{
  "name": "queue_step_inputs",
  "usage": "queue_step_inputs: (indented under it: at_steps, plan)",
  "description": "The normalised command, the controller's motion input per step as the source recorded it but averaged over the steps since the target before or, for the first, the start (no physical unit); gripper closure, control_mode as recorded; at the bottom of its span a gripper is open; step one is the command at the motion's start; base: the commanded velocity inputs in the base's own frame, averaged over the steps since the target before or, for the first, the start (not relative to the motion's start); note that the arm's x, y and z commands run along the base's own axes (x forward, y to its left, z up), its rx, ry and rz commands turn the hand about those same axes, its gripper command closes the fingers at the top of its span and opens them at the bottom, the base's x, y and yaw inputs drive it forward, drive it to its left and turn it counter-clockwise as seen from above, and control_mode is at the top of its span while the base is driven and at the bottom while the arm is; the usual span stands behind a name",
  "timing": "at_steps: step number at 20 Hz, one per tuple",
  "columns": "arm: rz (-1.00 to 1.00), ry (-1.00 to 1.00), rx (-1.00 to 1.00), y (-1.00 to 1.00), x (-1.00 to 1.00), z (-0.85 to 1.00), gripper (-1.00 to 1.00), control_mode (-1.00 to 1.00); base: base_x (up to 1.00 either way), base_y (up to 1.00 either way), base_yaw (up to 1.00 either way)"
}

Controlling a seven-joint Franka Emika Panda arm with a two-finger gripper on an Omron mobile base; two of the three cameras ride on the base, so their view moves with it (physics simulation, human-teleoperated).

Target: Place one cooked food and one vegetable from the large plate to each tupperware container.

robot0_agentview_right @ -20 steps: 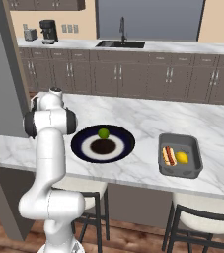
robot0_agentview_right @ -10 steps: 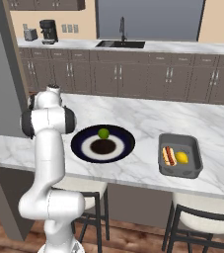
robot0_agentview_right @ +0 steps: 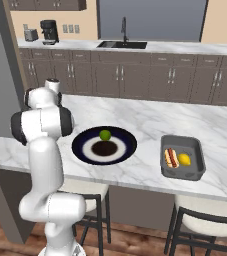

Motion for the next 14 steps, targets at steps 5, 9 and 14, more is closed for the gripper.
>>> queue_step_inputs:
  at_steps: [5, 9, 14]
  plan:
    - [-0.06, 0.00, 0.00, -1.00, -0.57, 0.30, -1.00, -1.00, 0.00, 0.00, 0.00]
    - [-0.10, 0.00, 0.00, -0.87, -0.38, 0.28, -1.00, -1.00, 0.00, 0.00, 0.00]
    - [-0.11, 0.01, -0.01, -0.90, -0.24, 0.06, -1.00, -1.00, 0.00, 0.00, 0.00]
